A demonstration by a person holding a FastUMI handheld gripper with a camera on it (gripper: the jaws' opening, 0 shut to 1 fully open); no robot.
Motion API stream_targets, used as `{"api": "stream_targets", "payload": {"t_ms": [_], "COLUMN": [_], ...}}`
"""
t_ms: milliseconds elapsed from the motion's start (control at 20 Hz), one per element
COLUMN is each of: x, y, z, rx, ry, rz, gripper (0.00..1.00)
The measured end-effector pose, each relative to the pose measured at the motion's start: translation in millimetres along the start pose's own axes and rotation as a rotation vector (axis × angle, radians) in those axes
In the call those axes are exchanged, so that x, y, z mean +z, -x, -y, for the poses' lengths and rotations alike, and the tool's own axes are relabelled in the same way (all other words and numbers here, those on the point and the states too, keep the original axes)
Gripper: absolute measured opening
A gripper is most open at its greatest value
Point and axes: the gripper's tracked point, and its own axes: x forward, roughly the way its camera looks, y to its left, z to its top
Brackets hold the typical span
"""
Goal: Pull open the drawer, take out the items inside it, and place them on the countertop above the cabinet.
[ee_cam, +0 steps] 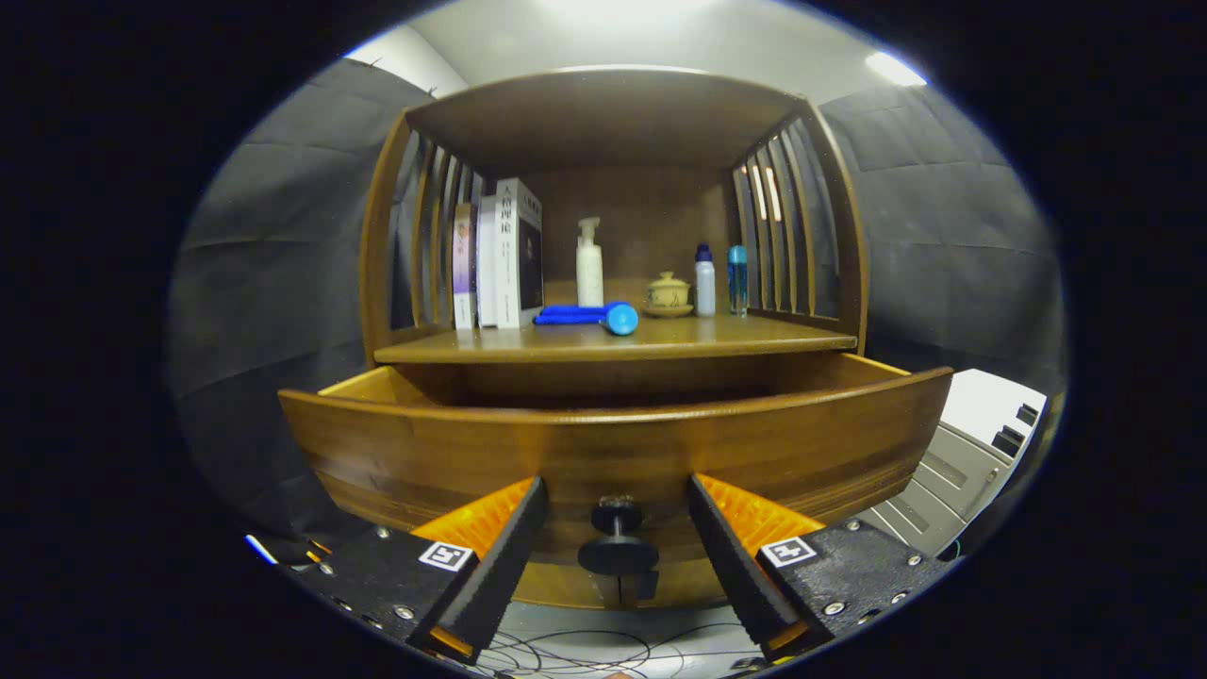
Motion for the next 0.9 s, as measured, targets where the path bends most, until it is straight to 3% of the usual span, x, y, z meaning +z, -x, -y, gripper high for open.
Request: {"api": "stream_targets", "payload": {"t_ms": [500,900], "x": [12.3,8.9], "y": [-79.8,-100.3], "z": [1.3,-0.2], "rx": [0.004,0.005], "ry": [-0.003,0.042], "rz": [0.046,0.060], "gripper": [0.95,0.95]}}
